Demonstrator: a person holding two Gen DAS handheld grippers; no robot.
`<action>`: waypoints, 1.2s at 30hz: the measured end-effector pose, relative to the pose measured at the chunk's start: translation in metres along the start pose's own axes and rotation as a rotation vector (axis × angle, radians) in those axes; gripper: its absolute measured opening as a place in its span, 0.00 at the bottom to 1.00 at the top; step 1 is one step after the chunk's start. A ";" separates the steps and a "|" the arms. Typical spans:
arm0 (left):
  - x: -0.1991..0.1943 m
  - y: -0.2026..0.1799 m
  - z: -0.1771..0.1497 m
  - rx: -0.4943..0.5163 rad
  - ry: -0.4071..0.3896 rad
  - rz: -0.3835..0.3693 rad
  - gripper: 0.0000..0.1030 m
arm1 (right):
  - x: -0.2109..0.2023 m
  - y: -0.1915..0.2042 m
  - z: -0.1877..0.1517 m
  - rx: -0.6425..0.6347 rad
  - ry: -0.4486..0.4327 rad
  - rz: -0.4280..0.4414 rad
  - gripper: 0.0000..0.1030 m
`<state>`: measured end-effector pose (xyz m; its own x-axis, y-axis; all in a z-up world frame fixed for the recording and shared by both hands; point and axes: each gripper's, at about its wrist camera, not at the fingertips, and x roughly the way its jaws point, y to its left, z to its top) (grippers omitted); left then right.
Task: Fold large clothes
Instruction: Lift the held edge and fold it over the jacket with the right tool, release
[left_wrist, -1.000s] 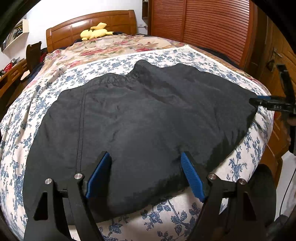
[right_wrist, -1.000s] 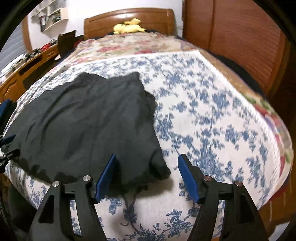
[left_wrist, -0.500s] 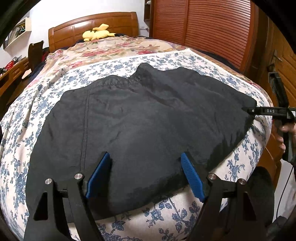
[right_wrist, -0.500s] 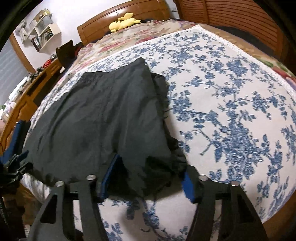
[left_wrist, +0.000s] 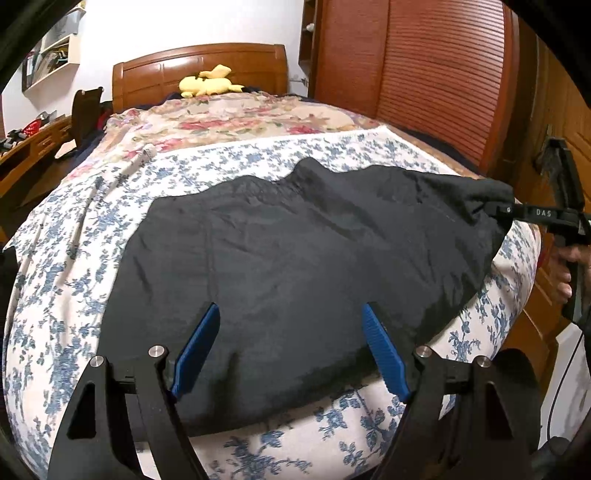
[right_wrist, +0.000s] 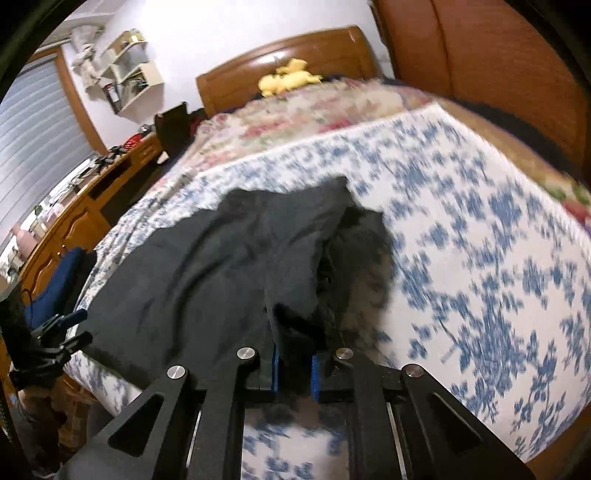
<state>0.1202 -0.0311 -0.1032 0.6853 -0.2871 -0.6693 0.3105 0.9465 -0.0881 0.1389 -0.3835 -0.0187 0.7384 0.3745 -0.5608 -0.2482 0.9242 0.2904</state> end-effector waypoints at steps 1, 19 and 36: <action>-0.003 0.003 -0.001 -0.004 -0.006 0.002 0.77 | -0.001 0.010 0.003 -0.025 -0.004 -0.013 0.10; -0.077 0.102 -0.030 -0.116 -0.093 0.137 0.77 | 0.036 0.211 0.040 -0.375 -0.060 0.201 0.08; -0.115 0.132 -0.062 -0.179 -0.077 0.264 0.77 | 0.123 0.262 -0.013 -0.417 0.164 0.324 0.16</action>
<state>0.0419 0.1358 -0.0834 0.7765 -0.0321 -0.6293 -0.0009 0.9986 -0.0520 0.1561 -0.0944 -0.0216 0.4841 0.6204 -0.6171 -0.6984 0.6988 0.1547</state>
